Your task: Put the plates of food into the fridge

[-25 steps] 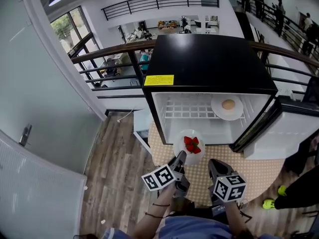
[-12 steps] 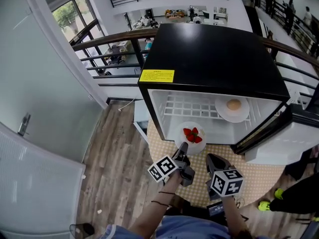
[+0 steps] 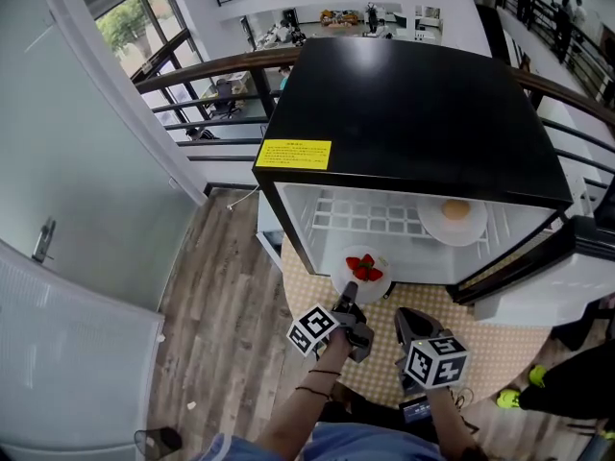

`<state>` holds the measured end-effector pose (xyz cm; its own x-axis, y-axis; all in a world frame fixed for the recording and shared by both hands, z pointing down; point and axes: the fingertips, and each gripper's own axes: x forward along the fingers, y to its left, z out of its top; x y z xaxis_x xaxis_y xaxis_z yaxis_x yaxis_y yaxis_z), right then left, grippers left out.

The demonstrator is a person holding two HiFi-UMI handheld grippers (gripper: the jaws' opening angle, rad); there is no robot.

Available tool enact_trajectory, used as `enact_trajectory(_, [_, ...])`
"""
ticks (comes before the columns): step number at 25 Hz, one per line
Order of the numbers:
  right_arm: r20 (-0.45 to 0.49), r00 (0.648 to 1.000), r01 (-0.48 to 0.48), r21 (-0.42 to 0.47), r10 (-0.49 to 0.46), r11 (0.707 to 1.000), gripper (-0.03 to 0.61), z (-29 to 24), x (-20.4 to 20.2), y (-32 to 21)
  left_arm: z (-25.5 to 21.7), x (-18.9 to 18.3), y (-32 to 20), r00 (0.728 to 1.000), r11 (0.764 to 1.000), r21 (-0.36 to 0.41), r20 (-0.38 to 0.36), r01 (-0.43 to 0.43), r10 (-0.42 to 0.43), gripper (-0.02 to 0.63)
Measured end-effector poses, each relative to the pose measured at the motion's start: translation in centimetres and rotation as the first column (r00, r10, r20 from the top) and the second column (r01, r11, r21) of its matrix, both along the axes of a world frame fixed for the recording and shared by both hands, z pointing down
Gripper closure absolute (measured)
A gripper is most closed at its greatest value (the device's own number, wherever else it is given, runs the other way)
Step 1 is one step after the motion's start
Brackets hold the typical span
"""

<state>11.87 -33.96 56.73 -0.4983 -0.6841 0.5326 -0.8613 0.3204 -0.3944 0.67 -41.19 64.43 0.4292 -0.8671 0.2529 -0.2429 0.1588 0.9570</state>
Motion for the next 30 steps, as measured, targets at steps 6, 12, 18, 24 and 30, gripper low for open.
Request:
enact_trajectory(6, [-0.005, 1.000, -0.004, -0.031, 0.004, 0.999, 0.561, 1.1, 0.4, 0.5, 1.1, 0.0, -0.8, 1.000, 0.999, -0.029, -0.005, 0.026, -0.026, 0.588])
enact_trajectory(12, [-0.004, 1.000, -0.012, -0.040, 0.012, 0.999, 0.561, 1.3, 0.5, 0.6, 1.1, 0.4, -2.2, 0.998, 0.999, -0.024, 0.051, 0.041, -0.040, 0.588])
enact_trajectory(18, [-0.009, 1.000, -0.020, -0.048, 0.019, 0.999, 0.561, 1.7, 0.7, 0.8, 0.9, 0.5, -4.5, 0.996, 0.995, -0.061, 0.049, 0.073, -0.070, 0.588])
enact_trajectory(24, [-0.012, 0.999, -0.038, -0.044, 0.037, 0.998, 0.561, 1.6, 1.4, 0.7, 1.3, 0.5, -6.1, 0.997, 0.993, -0.111, 0.073, 0.040, -0.032, 0.588])
enact_trajectory(30, [-0.010, 0.999, -0.048, -0.037, 0.047, 0.998, 0.561, 1.4, 1.7, 0.4, 1.1, 0.6, -6.5, 0.994, 0.990, -0.142, 0.112, 0.023, -0.007, 0.581])
